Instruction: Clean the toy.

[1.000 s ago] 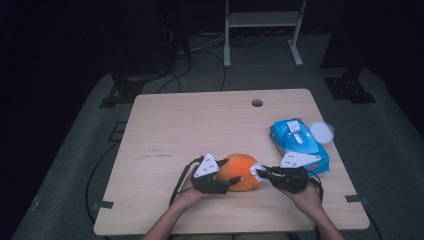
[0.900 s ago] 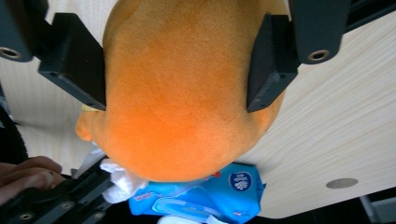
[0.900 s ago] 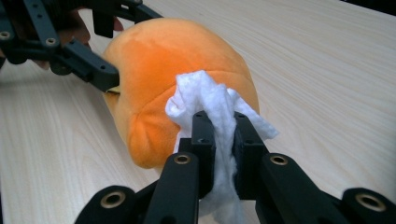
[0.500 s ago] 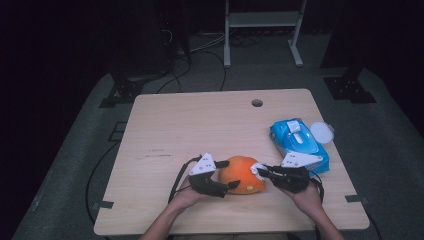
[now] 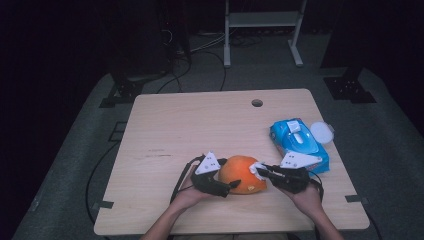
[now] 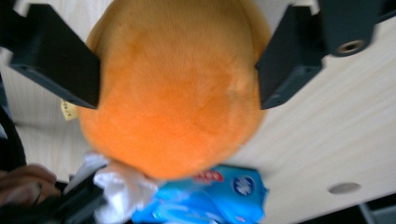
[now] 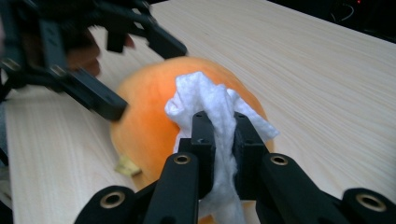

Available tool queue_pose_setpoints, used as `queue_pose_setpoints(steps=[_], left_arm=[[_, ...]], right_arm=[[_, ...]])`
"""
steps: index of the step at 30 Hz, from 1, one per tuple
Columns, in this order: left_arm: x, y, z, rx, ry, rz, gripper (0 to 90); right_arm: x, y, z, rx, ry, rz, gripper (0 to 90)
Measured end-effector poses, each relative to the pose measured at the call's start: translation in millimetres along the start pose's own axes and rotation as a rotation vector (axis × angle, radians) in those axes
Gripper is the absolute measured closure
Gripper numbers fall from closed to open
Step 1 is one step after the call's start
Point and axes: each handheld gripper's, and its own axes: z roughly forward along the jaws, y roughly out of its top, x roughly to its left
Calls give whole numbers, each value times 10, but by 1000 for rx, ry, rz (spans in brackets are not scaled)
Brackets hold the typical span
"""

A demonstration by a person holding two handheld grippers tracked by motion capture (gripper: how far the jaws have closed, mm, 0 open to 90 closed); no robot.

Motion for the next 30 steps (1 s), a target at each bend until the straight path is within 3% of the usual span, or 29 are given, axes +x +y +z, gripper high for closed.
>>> queue_pose_setpoints(steps=[3, 5, 6, 8, 10, 11, 12, 15, 17, 18, 20, 22, 24, 28, 30], left_arm=[[-69, 24, -7, 10, 4, 80, 251], [-60, 17, -33, 7, -3, 87, 264], [-50, 8, -41, 1, -6, 80, 263], [-6, 13, -55, 1, -2, 36, 202], [48, 20, -25, 24, 1, -31, 89], [66, 15, -1, 39, -23, -68, 65], [65, 6, 16, 44, -34, -70, 78], [-32, 29, 26, 30, -15, 9, 202], [-97, 63, 22, 44, -7, 69, 217], [-96, 64, 12, 42, -12, 74, 216], [-36, 34, -10, 18, -39, 29, 183], [26, 7, 11, 26, -46, -31, 97], [52, -6, 40, 28, -65, -76, 77], [-42, 47, 33, 11, 0, 2, 251], [-101, 89, 21, 6, 25, 63, 297]], right_arm=[[136, 73, 54, -12, 34, -43, 807], [149, 98, 57, 8, 15, -89, 808], [119, 90, 40, 11, 5, -82, 808], [33, 46, 0, 29, -65, -85, 808], [-58, -11, -37, 27, -77, -36, 808], [-65, -24, -45, 30, -78, -36, 808], [-49, -22, -45, 28, -72, -35, 808], [82, 57, -11, -3, -18, -53, 808], [188, 129, 41, -13, 13, -84, 807], [221, 157, 59, -4, 6, -117, 808], [199, 167, 44, 10, -6, -130, 808], [122, 124, 6, 13, -37, -105, 808], [57, 72, -20, 8, -38, -63, 808], [112, 112, 11, -6, -32, -66, 808], [225, 188, 63, -16, 2, -104, 807]])
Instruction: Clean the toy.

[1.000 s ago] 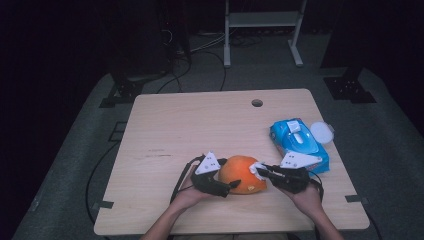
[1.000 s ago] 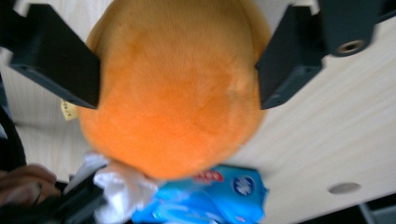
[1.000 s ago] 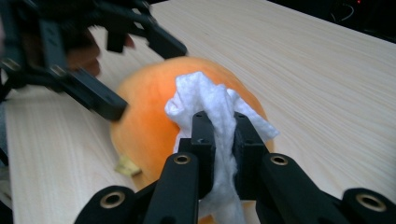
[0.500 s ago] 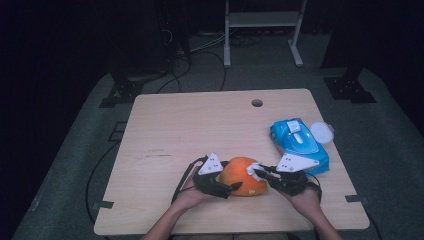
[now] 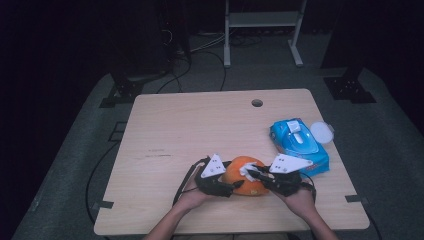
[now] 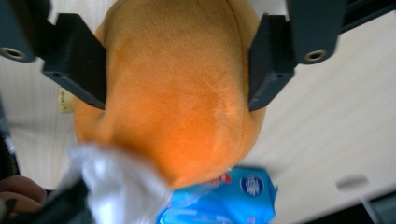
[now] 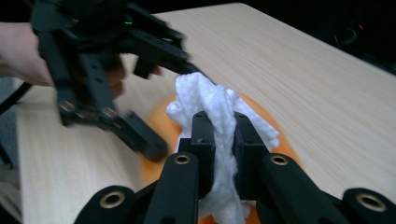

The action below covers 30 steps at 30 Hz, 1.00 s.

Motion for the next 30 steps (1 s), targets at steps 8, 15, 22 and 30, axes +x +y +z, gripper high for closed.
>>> queue_pose_setpoints(steps=[8, 15, 22, 30], left_arm=[[40, -8, 18, -5, -27, -58, 124], [9, -21, 40, -3, 12, -47, 251], [29, -15, 29, -8, -24, -71, 110], [-7, -12, 44, 15, -8, -63, 243]], right_arm=[[-142, -79, -89, 29, -92, 7, 809], [-64, -29, 7, 21, -66, 1, 808], [-19, 11, -19, 27, -52, -40, 810], [-4, 7, -5, 33, -60, -30, 809]])
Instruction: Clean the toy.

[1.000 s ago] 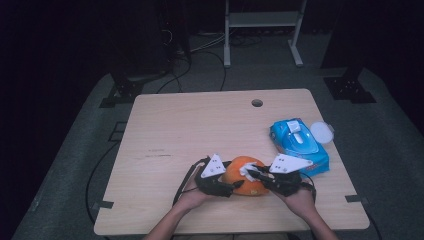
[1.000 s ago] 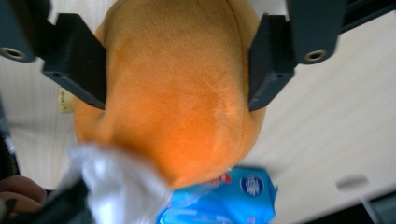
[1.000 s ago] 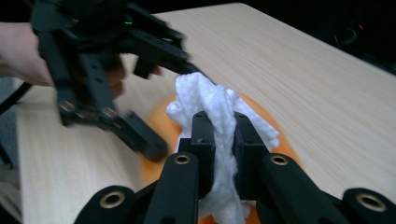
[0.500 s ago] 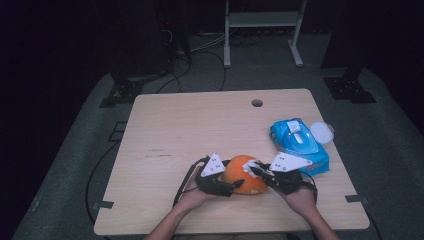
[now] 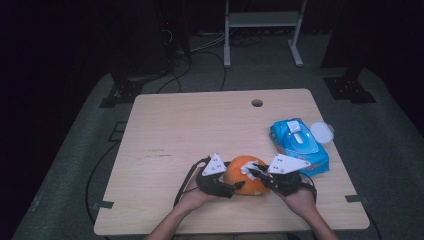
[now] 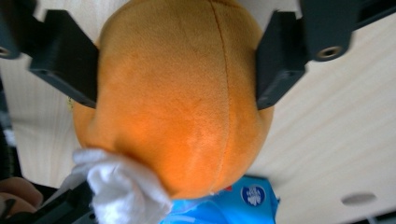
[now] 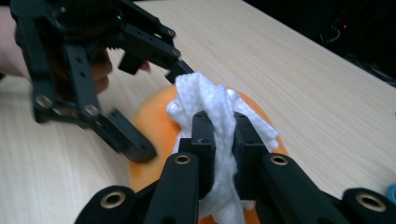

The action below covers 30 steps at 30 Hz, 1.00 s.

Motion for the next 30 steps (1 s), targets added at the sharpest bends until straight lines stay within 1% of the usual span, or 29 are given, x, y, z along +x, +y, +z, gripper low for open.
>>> queue_pose_setpoints(steps=[1, 2, 3, 4, 5, 6, 7, 8, 9, 10, 11, 13, 14, 15, 16, 17, 18, 19, 20, 21, 22, 23, 24, 25, 26, 27, 29, 30], left_arm=[[-28, 20, -3, -2, 5, 24, 265], [-66, 50, -7, -4, 10, 53, 274], [-101, 75, -11, -3, 15, 79, 277], [-123, 86, -20, -2, 21, 98, 278], [-125, 87, -32, -7, 21, 105, 278], [-122, 84, -44, -9, 21, 106, 278], [-118, 79, -50, -9, 18, 106, 274], [-106, 72, -48, -5, 3, 96, 250], [-88, 63, -41, -5, -4, 78, 198], [-63, 49, -28, -12, -12, 51, 153], [-40, 39, -20, -10, -20, 38, 94], [23, 13, 33, 7, -40, -32, 44], [44, 6, 52, 14, -62, -61, 39], [61, -5, 66, 16, -75, -82, 40], [72, -19, 58, 13, -79, -86, 49], [73, -35, 38, 4, -82, -89, 111], [62, -44, 20, -1, -67, -79, 152], [45, -45, 3, -12, -58, -61, 217], [30, -25, -14, -18, -46, -40, 252], [16, 7, -36, -31, -33, -20, 279], [2, 41, -64, -48, -16, 8, 291], [-6, 72, -93, -54, 0, 40, 297], [-9, 86, -110, -57, 2, 45, 296], [-5, 86, -112, -50, 3, 49, 284], [-1, 67, -86, -29, 9, 51, 259], [5, 50, -63, -27, 5, 44, 192], [45, 0, -21, -31, -18, 14, 90], [66, -19, -10, -34, -23, -4, 66]], right_arm=[[49, 35, 0, -12, 13, -14, 809], [86, 60, 4, -21, 31, -22, 809], [138, 96, 11, -21, 41, -41, 808], [182, 122, 7, -11, 30, -77, 809], [196, 131, -4, -1, 15, -99, 809], [172, 127, -25, -1, 13, -96, 809], [139, 110, -52, -9, 2, -87, 809], [97, 92, -73, -6, -14, -70, 810], [54, 71, -93, -5, -19, -53, 810], [20, 44, -112, -4, -29, -47, 809], [-24, 9, -123, 6, -33, -33, 810], [-81, -34, -130, 6, -16, 1, 809], [-95, -44, -129, 15, -19, 3, 809], [-98, -46, -126, 16, -23, 4, 809], [-96, -42, -123, 19, -27, -2, 809], [-88, -37, -115, 21, -31, -8, 810], [-78, -34, -106, 23, -30, -5, 809], [-69, -28, -96, 21, -31, -7, 808], [-53, -17, -91, 19, -32, -14, 808], [-36, -3, -94, 12, -33, -23, 808], [-28, 16, -105, -3, -37, -21, 808], [-32, 33, -122, -16, -32, -13, 808], [-42, 45, -136, -23, -28, -5, 809], [-54, 45, -141, -26, -27, -1, 809], [-68, 33, -131, -23, -23, 6, 809], [-83, 3, -96, -11, -22, 9, 809], [-98, -51, -42, 3, -18, 17, 809], [-107, -70, -30, 5, -16, 25, 809]])
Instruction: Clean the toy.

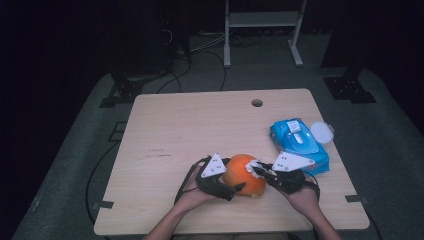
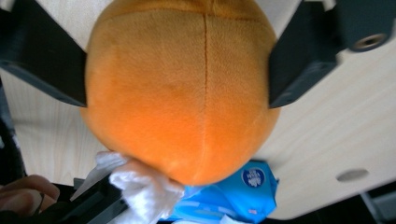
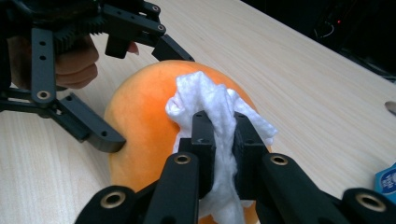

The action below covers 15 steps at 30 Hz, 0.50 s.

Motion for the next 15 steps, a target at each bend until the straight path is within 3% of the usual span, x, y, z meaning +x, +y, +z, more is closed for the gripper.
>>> queue_pose_setpoints(steps=[2, 4, 7, 9, 12, 15], left_arm=[[33, -22, -1, 3, -13, -39, 48], [32, -29, -18, 4, -11, -39, 78], [-23, 21, -34, 6, 17, 7, 218], [-72, 81, -27, 22, 25, 49, 236], [-128, 98, -19, 33, 32, 99, 235], [-75, 62, -22, 18, 17, 70, 158]], right_arm=[[-14, -5, -4, 1, -2, 2, 809], [-23, -14, -11, 9, -18, 4, 809], [-27, -17, -15, 4, -22, 16, 809], [34, 26, -27, -2, -35, -8, 809], [164, 117, -35, -32, 10, -41, 809], [175, 142, -25, -11, -9, -75, 809]])
